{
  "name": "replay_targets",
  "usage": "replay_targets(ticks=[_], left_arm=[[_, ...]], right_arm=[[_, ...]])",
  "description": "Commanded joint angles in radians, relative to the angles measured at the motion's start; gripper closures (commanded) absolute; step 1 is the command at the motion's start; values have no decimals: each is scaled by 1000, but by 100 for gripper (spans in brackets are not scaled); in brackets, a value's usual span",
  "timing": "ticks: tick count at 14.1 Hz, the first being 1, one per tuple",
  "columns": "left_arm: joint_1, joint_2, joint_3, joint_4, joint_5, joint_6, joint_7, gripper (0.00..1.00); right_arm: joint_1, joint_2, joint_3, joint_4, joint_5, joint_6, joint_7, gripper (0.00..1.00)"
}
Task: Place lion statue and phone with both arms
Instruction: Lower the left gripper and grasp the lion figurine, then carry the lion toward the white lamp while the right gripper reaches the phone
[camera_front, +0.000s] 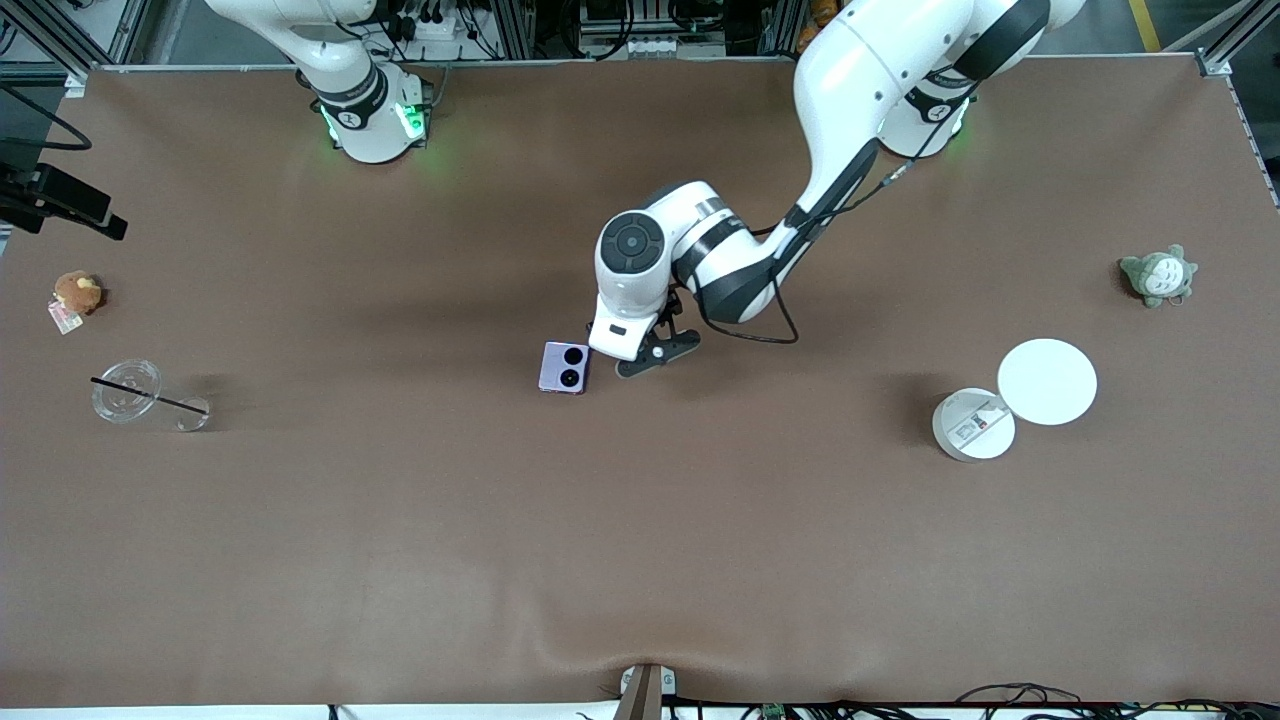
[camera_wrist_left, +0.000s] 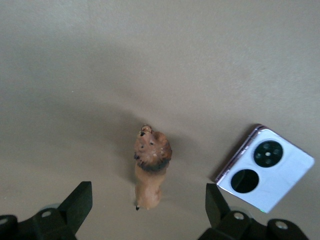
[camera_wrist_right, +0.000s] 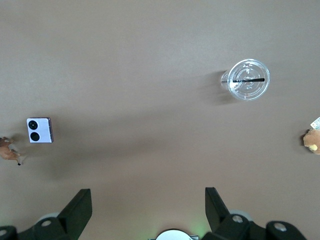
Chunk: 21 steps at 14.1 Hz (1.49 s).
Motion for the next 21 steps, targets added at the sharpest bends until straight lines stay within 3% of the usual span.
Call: replay_targets(ticks=[1, 2, 4, 6, 8, 12, 16, 21], left_arm=[[-10, 30, 9, 17, 38, 10, -20, 0], [-11, 42, 9, 18, 40, 10, -22, 5], [-24, 62, 10, 20, 52, 34, -22, 38], [-24, 76, 15, 20, 64, 48, -22, 62], [-18, 82, 16, 22, 64, 64, -9, 100], [68, 38, 22, 23, 69, 44, 78, 100], [172, -29, 22, 25, 71, -56, 234, 100], [340, -57, 22, 20, 77, -182, 504, 100]], right_arm=[[-14, -4, 9, 8, -6, -3, -4, 0], [-14, -4, 9, 8, -6, -5, -4, 0], [-14, -4, 9, 8, -6, -5, -4, 0], [-14, -4, 9, 8, -6, -5, -4, 0], [-12, -2, 9, 6, -6, -3, -4, 0], [-4, 4, 9, 8, -4, -2, -2, 0], [2, 35, 13, 8, 8, 1, 4, 0], [95, 94, 15, 6, 33, 84, 7, 0]])
